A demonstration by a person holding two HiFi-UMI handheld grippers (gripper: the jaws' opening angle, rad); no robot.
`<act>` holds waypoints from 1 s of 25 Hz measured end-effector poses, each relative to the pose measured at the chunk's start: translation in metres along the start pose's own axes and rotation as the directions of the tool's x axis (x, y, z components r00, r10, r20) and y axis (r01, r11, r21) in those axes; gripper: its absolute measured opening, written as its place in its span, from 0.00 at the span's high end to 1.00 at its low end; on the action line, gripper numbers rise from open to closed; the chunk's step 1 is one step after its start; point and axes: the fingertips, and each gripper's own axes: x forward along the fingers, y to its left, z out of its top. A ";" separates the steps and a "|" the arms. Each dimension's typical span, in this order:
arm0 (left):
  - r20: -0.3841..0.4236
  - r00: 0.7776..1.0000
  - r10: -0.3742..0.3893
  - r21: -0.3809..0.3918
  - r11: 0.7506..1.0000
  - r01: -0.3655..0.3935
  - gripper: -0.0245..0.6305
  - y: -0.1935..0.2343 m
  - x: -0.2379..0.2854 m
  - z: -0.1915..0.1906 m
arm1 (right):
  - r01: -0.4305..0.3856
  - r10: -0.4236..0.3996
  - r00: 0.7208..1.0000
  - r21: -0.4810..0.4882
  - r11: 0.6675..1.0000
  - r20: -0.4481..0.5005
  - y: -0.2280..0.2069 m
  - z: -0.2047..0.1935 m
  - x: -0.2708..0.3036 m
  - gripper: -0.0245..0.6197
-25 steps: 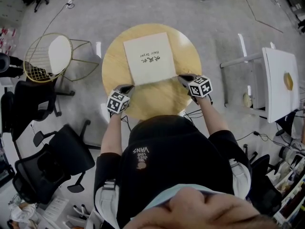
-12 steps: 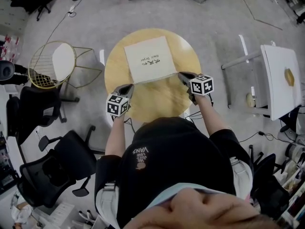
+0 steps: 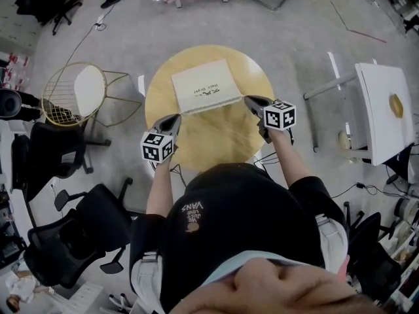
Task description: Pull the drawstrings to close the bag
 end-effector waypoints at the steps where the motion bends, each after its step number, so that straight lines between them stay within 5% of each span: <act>1: 0.006 1.000 0.001 0.002 1.000 -0.001 0.93 -0.001 -0.002 0.004 | 0.016 -0.016 1.000 -0.027 1.000 -0.003 0.000 0.002 -0.001 0.95; 9: 0.095 0.995 0.041 0.043 0.998 -0.045 0.93 -0.014 -0.019 0.041 | 0.186 -0.181 0.983 -0.216 0.959 0.041 0.000 0.025 -0.012 0.95; 25: 0.192 0.965 0.181 0.086 0.976 -0.200 0.93 -0.014 -0.041 0.072 | 0.291 -0.255 0.953 -0.266 0.919 0.162 0.006 0.059 -0.025 0.95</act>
